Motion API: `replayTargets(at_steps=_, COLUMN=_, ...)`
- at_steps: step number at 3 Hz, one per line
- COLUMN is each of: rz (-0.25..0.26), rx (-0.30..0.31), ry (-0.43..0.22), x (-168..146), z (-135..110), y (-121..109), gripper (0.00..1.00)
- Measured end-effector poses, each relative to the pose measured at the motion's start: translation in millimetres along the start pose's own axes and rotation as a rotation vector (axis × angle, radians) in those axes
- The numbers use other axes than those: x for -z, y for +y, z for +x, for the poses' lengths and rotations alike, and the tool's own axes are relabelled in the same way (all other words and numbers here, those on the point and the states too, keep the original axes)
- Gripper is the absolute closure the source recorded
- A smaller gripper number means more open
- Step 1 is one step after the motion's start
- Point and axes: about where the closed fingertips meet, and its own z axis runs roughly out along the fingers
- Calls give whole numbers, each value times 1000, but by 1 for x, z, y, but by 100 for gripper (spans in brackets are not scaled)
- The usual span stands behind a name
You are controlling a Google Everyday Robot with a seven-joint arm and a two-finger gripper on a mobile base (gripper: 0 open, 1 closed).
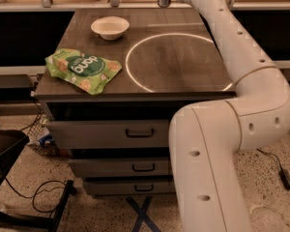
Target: Move redbull can near green rice chip bag
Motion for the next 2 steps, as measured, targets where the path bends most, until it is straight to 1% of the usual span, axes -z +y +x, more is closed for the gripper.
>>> replayTargets(at_steps=1, rz=30, rx=-1, ry=-52, x=40, z=-53, y=-11, gripper=100)
replayTargets(at_steps=2, rz=56, rx=-19, ry=-165, x=95, z=-118, y=-13, gripper=100)
